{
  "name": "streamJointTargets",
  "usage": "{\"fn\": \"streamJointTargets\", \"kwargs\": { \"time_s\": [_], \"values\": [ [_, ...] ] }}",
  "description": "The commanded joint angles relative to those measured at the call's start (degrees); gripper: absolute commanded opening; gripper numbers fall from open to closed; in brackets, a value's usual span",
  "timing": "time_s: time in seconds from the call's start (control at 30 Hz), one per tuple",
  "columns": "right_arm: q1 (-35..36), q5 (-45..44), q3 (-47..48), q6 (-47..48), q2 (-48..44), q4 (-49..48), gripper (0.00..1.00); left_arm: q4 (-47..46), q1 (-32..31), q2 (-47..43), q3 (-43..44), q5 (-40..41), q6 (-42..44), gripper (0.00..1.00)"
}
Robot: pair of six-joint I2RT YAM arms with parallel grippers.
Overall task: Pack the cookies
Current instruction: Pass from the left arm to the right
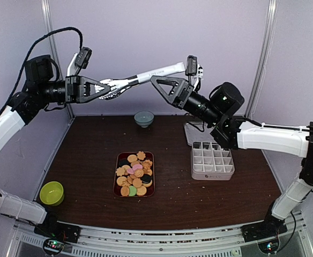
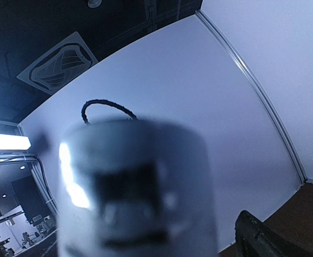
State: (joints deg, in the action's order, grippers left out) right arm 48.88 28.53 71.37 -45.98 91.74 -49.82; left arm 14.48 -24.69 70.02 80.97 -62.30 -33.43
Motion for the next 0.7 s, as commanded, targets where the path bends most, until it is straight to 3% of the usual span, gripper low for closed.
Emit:
{"fn": "streamJointTargets", "kwargs": {
  "time_s": [0.0, 0.23, 0.67],
  "values": [
    [0.1, 1.0, 3.9, -2.3, 2.2, -2.6, 0.91, -5.6, 0.3, -1.1, -0.8, -2.2, -1.5, 0.0],
    [0.3, 3.7, 6.2, -4.2, 4.0, -3.5, 0.77, -7.1, 0.3, -1.5, -1.6, -2.6, -1.8, 0.0],
    [-4.5, 17.7, 4.9, -8.0, 1.5, -4.5, 0.71, 0.6, 0.3, -0.9, -0.2, -5.8, 6.5, 0.0]
  ]
}}
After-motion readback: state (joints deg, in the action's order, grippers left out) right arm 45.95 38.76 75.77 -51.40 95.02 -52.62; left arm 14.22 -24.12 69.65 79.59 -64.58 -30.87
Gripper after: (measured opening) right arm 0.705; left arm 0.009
